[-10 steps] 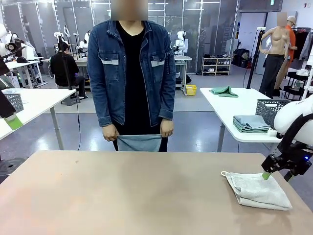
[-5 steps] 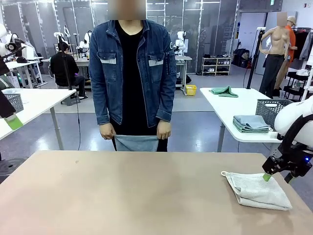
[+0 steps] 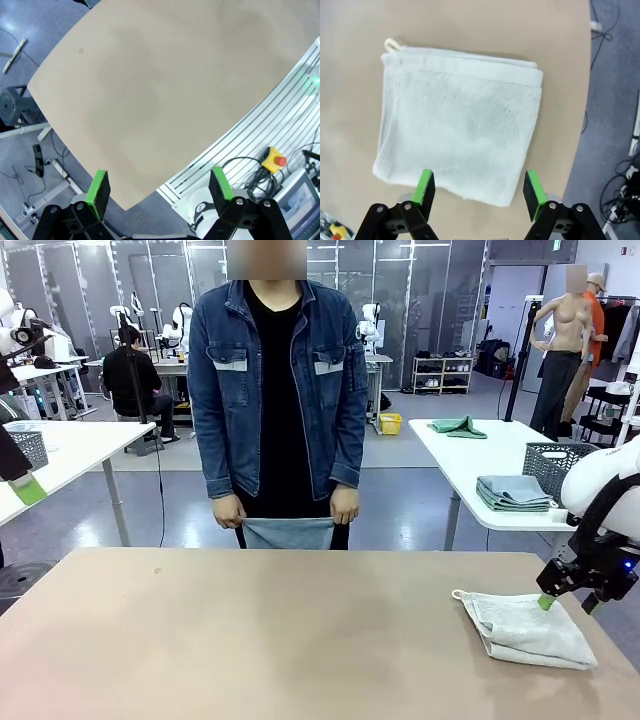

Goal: Fold the towels and place them in the basket.
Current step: When a person lays out a Towel with hook on the table, fold it in half twice.

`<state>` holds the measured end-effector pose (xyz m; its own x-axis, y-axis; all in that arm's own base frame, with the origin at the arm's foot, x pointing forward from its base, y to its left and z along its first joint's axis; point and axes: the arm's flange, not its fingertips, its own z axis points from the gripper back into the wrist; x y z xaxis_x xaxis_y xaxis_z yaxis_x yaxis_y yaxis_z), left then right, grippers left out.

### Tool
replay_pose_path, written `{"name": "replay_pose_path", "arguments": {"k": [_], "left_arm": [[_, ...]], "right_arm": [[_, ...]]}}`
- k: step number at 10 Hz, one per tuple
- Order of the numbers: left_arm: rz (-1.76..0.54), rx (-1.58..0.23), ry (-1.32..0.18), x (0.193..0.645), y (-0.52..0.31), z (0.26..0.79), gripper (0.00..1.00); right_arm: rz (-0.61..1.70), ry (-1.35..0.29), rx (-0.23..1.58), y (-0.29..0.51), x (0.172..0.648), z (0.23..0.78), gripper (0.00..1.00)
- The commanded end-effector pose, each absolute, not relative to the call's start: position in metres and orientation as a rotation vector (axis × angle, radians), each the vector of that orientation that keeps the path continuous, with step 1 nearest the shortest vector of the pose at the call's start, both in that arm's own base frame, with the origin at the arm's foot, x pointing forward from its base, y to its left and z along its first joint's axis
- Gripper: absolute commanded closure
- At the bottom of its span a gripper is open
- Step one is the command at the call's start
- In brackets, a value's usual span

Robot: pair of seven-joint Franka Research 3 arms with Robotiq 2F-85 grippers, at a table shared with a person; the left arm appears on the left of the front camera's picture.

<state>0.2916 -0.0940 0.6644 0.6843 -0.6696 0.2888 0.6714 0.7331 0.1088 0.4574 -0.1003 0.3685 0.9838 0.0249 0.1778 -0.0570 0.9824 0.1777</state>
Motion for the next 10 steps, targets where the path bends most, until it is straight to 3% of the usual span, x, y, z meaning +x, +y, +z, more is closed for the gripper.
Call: {"name": "replay_pose_path", "arguments": {"k": [1, 3, 6, 10], "left_arm": [[-0.763, -0.001, -0.324, 0.291, -0.094, 0.664, 0.0], [-0.763, -0.001, -0.324, 0.291, -0.094, 0.664, 0.0], [-0.763, -0.001, -0.324, 0.291, -0.094, 0.664, 0.0], [-0.763, -0.001, -0.324, 0.291, -0.094, 0.664, 0.0]], "right_arm": [[0.22, -0.159, 0.205, -0.104, 0.395, 0.469, 0.12], [0.294, -0.233, 0.178, -0.09, 0.354, 0.551, 0.12], [0.454, -0.34, 0.136, -0.048, 0.293, 0.632, 0.12], [0.576, -0.531, 0.04, 0.008, 0.221, 0.693, 0.12]]}}
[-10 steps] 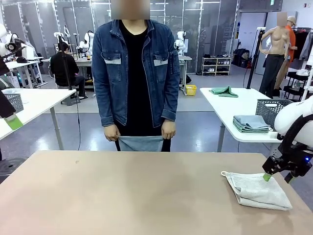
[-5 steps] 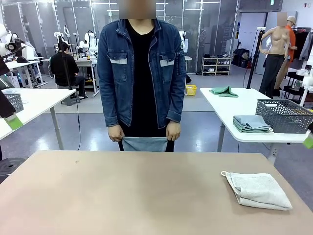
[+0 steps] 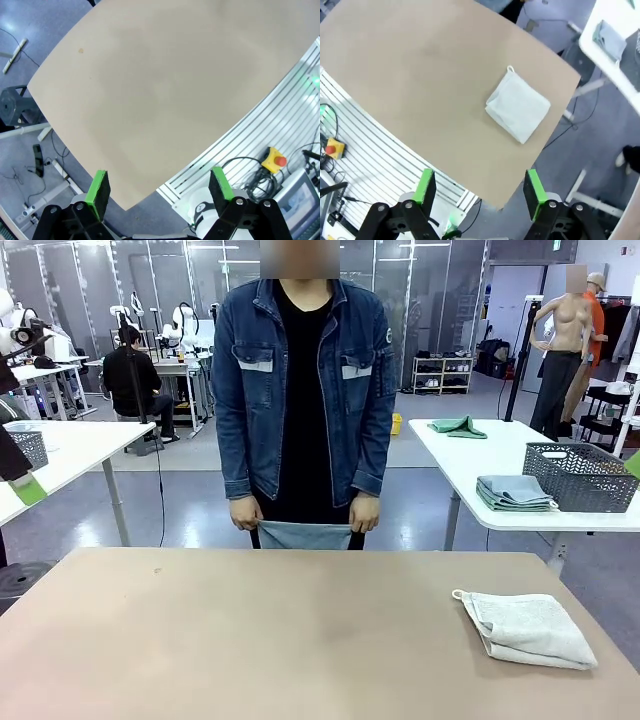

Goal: Fold the towels and place them in the basket.
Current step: When a person lays out a Towel with hook on the table, fold it in half twice.

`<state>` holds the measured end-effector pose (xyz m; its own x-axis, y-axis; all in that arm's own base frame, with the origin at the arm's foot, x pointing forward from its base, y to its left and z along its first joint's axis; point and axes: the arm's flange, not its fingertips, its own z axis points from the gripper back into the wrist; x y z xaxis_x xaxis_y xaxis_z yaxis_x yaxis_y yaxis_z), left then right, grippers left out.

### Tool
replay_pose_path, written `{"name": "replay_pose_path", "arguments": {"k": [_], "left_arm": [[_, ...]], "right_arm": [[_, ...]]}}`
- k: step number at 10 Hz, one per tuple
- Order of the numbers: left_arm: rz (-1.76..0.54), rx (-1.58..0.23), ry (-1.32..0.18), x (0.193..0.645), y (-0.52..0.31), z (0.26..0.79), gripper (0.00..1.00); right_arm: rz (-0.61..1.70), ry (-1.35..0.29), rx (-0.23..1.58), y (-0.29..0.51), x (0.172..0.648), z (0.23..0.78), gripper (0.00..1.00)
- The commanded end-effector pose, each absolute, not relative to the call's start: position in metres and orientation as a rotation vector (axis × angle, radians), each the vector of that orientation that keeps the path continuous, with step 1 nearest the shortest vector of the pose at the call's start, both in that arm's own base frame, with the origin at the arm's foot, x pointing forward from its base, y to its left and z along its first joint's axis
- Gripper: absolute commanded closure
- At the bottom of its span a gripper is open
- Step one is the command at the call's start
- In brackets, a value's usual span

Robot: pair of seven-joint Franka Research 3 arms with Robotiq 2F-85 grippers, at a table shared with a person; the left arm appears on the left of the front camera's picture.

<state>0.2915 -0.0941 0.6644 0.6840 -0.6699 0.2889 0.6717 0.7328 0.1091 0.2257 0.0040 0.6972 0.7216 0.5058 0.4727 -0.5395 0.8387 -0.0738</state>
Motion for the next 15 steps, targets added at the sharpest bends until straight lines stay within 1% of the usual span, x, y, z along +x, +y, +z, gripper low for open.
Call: {"name": "replay_pose_path", "arguments": {"k": [1, 3, 4, 15], "left_arm": [[-0.763, -0.001, -0.324, 0.291, -0.094, 0.664, 0.0], [-0.763, -0.001, -0.324, 0.291, -0.094, 0.664, 0.0], [-0.763, -0.001, -0.324, 0.291, -0.094, 0.664, 0.0], [-0.763, -0.001, -0.324, 0.291, -0.094, 0.664, 0.0]], "right_arm": [[0.577, -0.546, 0.045, 0.014, 0.216, 0.695, 0.12], [0.543, -0.562, 0.099, 0.013, 0.218, 0.69, 0.12], [0.61, -0.548, 0.056, 0.016, 0.208, 0.706, 0.12], [0.61, -0.548, 0.056, 0.016, 0.208, 0.706, 0.12]]}}
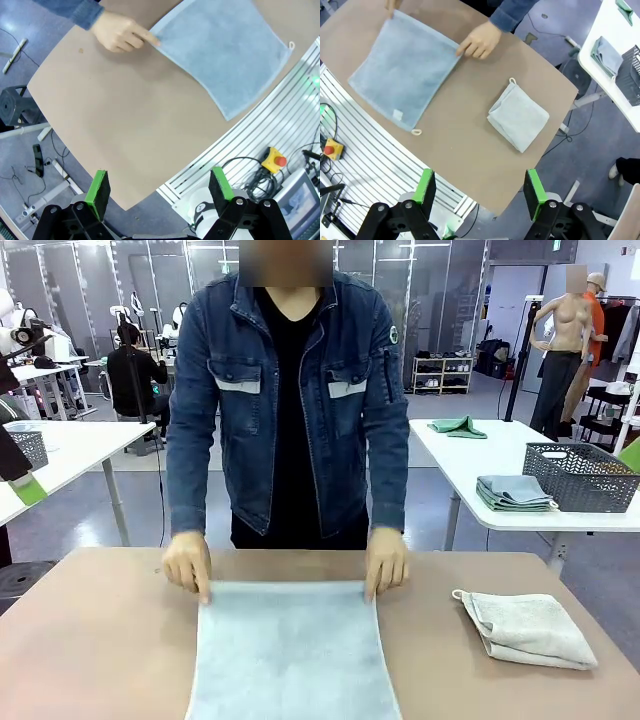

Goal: Fold the towels and place them in the basket.
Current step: When a person lays out a Towel with hook on the table, fold it in half twice.

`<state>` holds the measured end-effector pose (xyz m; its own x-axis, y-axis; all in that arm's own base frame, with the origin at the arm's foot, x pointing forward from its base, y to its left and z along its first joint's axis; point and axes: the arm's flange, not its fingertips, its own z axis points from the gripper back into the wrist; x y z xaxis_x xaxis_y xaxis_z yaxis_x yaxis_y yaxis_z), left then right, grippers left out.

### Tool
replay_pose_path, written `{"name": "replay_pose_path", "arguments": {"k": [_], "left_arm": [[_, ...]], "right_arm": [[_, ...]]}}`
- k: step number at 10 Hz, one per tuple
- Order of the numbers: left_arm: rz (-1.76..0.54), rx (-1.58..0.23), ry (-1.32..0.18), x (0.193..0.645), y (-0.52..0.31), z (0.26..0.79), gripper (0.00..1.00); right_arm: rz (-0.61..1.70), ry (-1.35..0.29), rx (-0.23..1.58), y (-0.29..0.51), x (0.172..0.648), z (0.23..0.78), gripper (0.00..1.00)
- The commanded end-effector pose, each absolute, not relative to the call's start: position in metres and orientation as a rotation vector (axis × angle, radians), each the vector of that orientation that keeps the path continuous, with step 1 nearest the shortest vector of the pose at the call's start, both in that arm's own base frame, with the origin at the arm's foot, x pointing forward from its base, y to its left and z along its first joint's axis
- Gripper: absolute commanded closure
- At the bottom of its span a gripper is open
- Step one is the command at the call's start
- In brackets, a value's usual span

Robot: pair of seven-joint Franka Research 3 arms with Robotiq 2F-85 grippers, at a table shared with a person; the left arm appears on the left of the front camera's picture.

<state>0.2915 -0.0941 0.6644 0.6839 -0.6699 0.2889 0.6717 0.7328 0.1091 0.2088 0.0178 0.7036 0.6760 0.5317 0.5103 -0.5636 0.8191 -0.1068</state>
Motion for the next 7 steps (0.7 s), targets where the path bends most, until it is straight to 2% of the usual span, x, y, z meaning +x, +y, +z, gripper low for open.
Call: {"name": "replay_pose_path", "arguments": {"k": [1, 7], "left_arm": [[-0.763, -0.001, -0.324, 0.2915, -0.0938, 0.6637, 0.0], [-0.763, -0.001, -0.324, 0.2915, -0.0938, 0.6637, 0.0]], "right_arm": [[0.61, -0.548, 0.056, 0.0161, 0.2078, 0.7058, 0.12], [0.61, -0.548, 0.056, 0.0161, 0.2078, 0.7058, 0.12]]}}
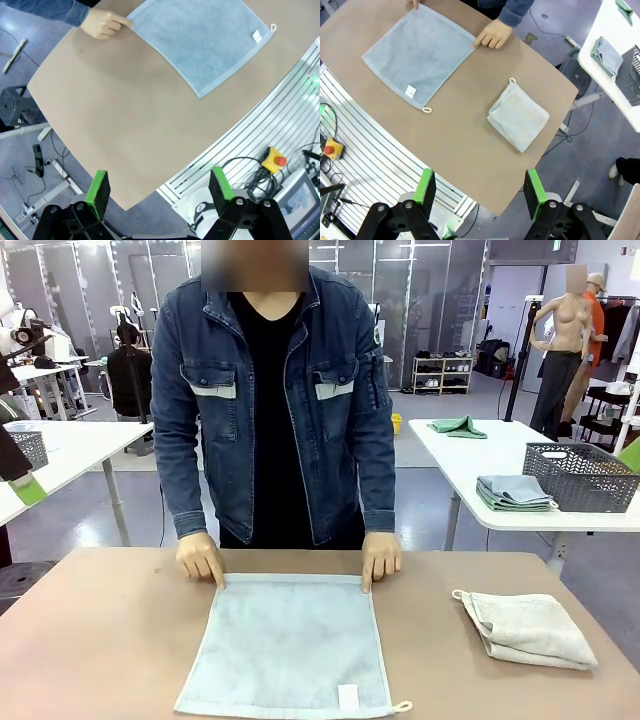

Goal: Fold the towels and place them in the basket.
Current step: When a person lays out a Towel with hook on the table, fold it in half twice.

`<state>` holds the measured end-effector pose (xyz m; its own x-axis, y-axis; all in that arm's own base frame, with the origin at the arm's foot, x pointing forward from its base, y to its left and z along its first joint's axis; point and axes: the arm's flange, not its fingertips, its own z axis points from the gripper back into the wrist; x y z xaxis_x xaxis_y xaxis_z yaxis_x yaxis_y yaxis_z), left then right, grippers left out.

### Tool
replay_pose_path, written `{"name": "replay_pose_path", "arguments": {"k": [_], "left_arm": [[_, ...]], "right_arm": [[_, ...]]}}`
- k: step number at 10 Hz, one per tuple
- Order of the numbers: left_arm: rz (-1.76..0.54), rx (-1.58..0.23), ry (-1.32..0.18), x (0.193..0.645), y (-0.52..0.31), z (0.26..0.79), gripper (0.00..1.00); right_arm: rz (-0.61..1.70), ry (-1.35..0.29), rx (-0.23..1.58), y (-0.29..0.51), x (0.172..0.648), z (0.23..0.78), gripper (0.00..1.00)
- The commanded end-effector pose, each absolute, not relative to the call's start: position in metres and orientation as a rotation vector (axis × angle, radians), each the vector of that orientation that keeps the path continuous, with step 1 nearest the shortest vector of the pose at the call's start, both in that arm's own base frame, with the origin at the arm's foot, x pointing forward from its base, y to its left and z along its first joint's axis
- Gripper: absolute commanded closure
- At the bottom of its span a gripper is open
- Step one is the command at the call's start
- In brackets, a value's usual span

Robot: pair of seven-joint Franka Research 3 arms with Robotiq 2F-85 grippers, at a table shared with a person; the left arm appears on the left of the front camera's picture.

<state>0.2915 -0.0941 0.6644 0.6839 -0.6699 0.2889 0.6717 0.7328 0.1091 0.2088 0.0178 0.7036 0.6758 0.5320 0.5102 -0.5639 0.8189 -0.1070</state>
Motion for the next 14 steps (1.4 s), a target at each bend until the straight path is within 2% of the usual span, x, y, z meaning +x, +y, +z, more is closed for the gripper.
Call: {"name": "replay_pose_path", "arguments": {"k": [1, 14], "left_arm": [[-0.763, -0.001, -0.324, 0.2915, -0.0938, 0.6637, 0.0], [-0.763, -0.001, -0.324, 0.2915, -0.0938, 0.6637, 0.0]], "right_arm": [[0.61, -0.548, 0.056, 0.0161, 0.2078, 0.7058, 0.12], [0.617, -0.554, 0.062, 0.0175, 0.2089, 0.7036, 0.12]]}}
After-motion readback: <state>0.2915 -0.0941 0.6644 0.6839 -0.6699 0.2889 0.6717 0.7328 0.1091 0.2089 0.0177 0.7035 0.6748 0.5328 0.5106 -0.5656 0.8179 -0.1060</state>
